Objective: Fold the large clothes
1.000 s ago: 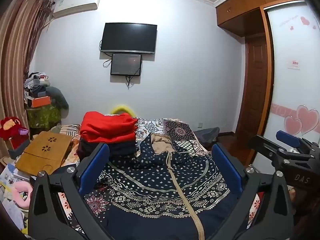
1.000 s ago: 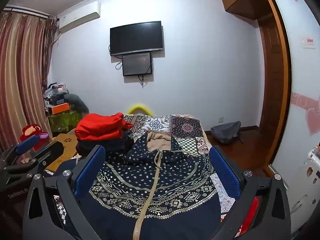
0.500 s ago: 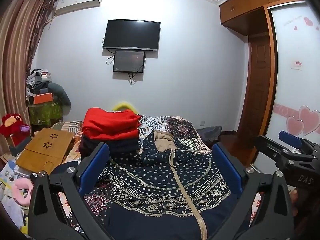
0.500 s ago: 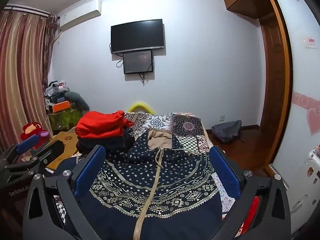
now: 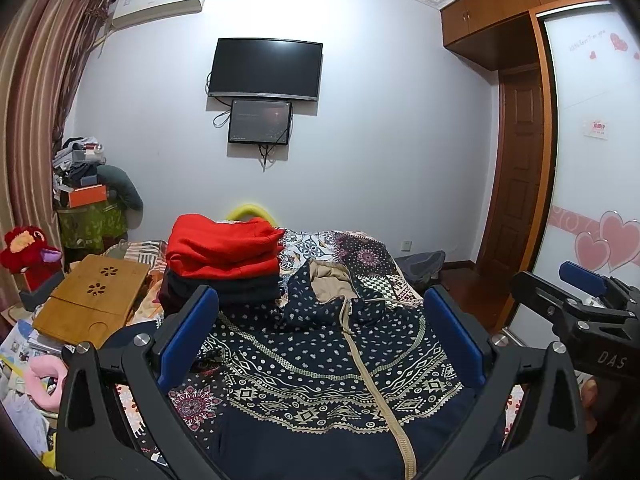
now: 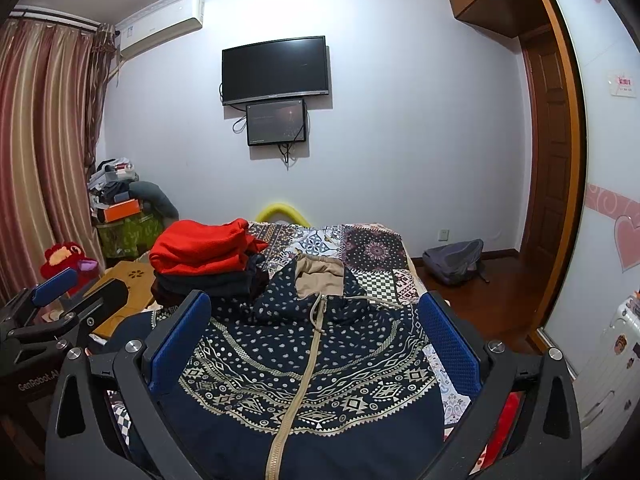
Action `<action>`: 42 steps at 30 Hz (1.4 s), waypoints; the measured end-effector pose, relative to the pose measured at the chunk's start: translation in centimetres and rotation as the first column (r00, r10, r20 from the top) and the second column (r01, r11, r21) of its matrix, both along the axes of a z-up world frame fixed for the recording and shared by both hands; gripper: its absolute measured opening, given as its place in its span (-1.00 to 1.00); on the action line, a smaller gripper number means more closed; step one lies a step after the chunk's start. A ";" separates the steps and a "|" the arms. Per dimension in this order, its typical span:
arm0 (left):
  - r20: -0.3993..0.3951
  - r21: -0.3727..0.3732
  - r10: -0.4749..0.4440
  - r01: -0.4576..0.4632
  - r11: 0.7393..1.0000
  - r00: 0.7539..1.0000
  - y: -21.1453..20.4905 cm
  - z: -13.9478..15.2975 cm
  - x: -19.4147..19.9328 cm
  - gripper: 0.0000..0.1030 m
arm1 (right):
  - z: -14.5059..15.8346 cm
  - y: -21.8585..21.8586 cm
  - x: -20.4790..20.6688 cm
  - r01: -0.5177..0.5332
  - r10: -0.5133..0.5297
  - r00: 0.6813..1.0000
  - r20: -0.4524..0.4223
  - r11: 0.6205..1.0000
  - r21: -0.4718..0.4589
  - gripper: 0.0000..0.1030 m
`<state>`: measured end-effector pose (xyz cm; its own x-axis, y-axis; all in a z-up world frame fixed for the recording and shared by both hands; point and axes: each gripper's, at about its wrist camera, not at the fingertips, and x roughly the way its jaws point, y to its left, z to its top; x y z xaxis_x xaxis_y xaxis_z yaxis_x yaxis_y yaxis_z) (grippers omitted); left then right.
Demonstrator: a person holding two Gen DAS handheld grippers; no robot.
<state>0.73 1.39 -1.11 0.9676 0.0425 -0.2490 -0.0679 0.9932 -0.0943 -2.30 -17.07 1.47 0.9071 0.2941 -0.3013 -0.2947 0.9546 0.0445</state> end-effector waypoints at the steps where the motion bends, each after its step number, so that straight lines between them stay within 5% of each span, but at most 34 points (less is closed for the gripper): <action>1: 0.000 0.000 0.000 0.000 1.000 1.000 0.0 0.0 0.1 1.00 | -0.1 0.0 0.0 0.001 -0.001 1.000 0.000 1.000 -0.001 1.00; 42: -0.010 -0.009 0.018 -0.019 1.000 1.000 0.5 -0.3 0.2 1.00 | 0.6 -0.2 0.6 -0.003 0.002 1.000 -0.020 1.000 -0.019 1.00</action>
<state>0.96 1.85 -1.37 0.9640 0.0579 -0.2595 -0.0872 0.9909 -0.1029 -1.74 -17.23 2.10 0.9002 0.2904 -0.3246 -0.2962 0.9546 0.0326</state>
